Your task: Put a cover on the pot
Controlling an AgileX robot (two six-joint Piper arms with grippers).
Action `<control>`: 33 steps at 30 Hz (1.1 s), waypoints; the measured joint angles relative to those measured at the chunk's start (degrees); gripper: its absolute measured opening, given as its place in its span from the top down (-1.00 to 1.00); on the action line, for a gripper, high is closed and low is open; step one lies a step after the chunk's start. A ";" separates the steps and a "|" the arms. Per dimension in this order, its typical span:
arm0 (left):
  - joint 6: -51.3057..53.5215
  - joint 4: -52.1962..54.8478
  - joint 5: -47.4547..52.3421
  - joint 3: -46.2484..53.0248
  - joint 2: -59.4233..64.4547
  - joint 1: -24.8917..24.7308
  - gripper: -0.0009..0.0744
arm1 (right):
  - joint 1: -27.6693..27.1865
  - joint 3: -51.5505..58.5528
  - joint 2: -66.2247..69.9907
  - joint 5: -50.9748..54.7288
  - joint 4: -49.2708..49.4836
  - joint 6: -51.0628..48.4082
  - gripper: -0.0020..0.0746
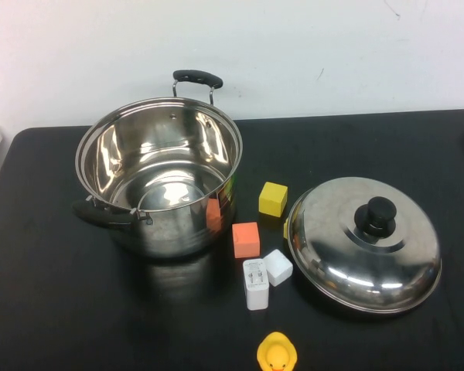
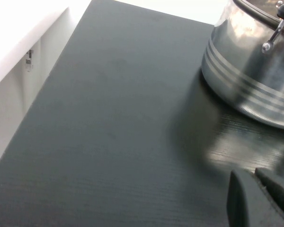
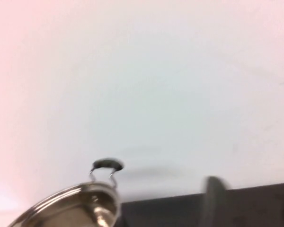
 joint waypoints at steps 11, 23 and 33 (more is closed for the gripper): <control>0.15 0.00 0.00 0.00 0.00 0.00 0.98 | 5.16 -0.10 28.14 -22.59 -1.78 -4.92 -0.60; 0.15 0.00 0.00 0.00 0.00 0.00 0.98 | 5.25 -0.85 36.36 -23.13 5.12 -10.33 -0.61; 0.15 0.00 0.00 0.00 0.00 0.00 0.98 | 5.25 -4.80 42.82 -23.41 5.90 -10.43 -0.61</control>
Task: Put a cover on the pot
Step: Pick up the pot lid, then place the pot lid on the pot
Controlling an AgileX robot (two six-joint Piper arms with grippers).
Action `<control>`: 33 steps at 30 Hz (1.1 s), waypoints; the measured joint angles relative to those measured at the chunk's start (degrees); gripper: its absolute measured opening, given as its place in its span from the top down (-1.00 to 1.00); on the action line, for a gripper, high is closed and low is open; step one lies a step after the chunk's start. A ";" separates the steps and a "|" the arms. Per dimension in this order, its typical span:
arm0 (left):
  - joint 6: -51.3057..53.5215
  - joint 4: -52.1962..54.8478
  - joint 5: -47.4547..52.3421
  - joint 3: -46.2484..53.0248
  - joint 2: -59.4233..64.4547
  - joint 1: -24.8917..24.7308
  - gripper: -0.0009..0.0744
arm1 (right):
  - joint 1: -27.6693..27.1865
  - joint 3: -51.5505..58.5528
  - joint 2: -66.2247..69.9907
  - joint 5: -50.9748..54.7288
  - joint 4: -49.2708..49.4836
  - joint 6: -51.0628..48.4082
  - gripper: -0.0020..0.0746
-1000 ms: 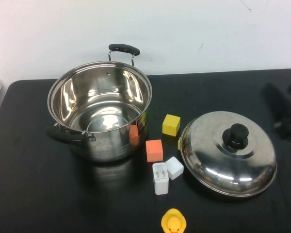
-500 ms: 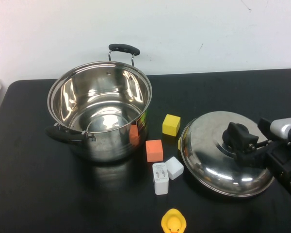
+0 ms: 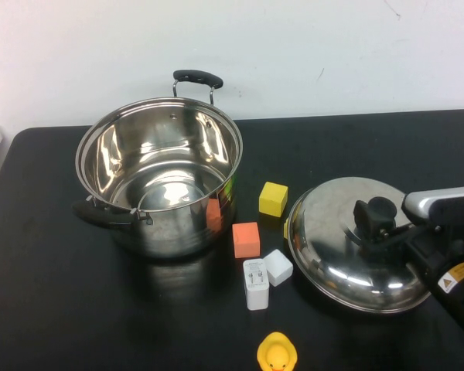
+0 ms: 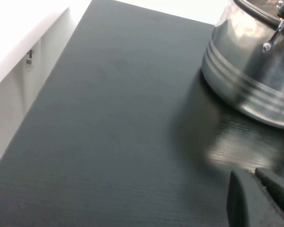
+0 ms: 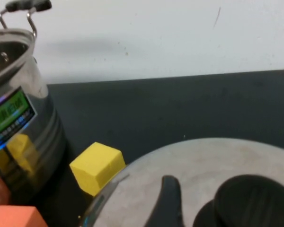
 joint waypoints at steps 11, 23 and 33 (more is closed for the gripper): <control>0.00 0.00 0.00 0.00 0.00 0.00 0.98 | 0.00 -1.43 2.91 0.00 0.31 0.43 -0.19; -0.15 0.00 0.00 0.00 0.00 0.00 0.98 | 0.00 -0.63 -1.26 1.13 0.18 0.57 0.02; -0.15 0.00 0.00 0.00 0.00 0.00 0.98 | 0.00 -6.78 -27.85 35.87 -2.03 -0.22 0.02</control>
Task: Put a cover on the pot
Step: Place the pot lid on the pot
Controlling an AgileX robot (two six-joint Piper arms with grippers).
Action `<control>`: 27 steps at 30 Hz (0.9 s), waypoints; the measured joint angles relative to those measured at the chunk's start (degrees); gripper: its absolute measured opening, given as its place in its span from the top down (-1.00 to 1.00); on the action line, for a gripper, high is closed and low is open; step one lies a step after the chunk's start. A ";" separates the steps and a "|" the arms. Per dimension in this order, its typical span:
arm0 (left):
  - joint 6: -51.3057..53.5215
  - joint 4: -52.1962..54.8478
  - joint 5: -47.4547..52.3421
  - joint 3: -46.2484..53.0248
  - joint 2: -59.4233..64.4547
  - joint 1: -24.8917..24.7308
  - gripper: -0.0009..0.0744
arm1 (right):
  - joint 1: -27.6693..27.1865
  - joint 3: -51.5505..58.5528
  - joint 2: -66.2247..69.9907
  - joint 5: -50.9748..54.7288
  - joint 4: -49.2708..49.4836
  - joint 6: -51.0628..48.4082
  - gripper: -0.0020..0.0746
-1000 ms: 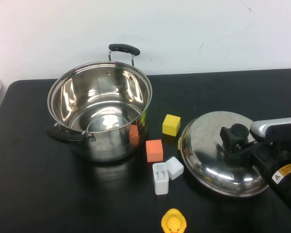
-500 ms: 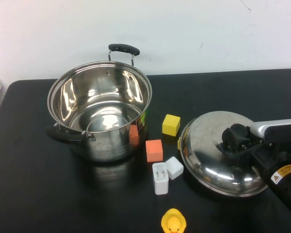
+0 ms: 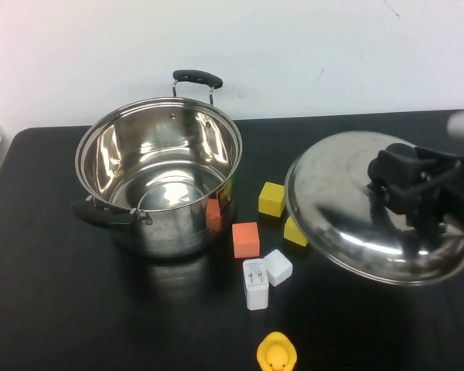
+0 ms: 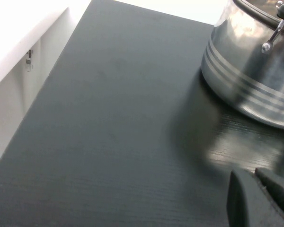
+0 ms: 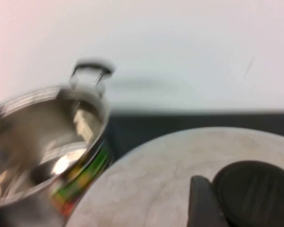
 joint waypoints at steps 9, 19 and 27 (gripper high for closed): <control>0.00 0.00 0.00 0.00 0.00 0.00 0.98 | 3.07 -23.53 -1.58 39.11 -5.84 -3.25 0.02; 0.00 0.00 0.00 0.00 0.00 0.00 0.98 | 11.38 -45.52 20.05 41.25 -7.03 -6.19 0.02; 0.21 0.00 0.00 0.00 0.00 0.00 0.98 | 15.44 -60.34 34.63 31.94 -7.77 -6.47 0.02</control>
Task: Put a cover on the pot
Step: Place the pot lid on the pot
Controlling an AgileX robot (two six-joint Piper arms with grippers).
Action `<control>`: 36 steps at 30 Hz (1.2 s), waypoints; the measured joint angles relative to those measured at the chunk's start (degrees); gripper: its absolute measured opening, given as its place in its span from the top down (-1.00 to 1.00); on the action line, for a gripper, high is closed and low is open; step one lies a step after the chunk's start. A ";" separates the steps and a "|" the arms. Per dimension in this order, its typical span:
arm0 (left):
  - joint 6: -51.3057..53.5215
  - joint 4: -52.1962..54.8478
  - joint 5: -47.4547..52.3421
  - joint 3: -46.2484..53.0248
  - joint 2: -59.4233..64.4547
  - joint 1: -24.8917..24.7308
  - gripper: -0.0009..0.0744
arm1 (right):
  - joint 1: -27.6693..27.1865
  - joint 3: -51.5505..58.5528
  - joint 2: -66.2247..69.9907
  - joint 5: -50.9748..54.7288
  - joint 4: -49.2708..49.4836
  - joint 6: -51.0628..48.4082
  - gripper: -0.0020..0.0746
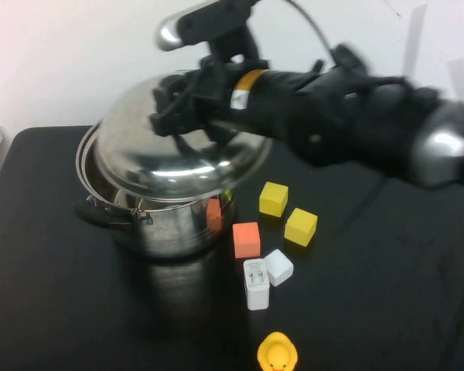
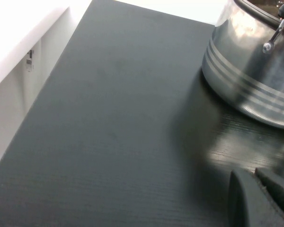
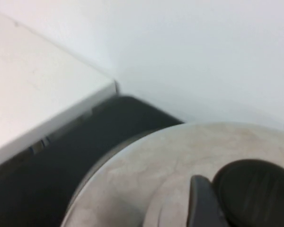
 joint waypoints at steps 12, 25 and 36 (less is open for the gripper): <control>-0.10 0.00 0.00 0.00 0.00 0.00 0.98 | 0.79 -13.08 14.35 -2.24 -0.37 -0.71 0.02; -0.10 0.00 0.00 0.00 0.00 0.00 0.98 | 0.92 -14.75 16.12 -2.83 -0.37 -0.71 0.02; -0.10 0.00 0.00 0.00 0.00 0.00 0.98 | 1.04 -14.75 16.12 -2.83 -0.37 -0.38 0.02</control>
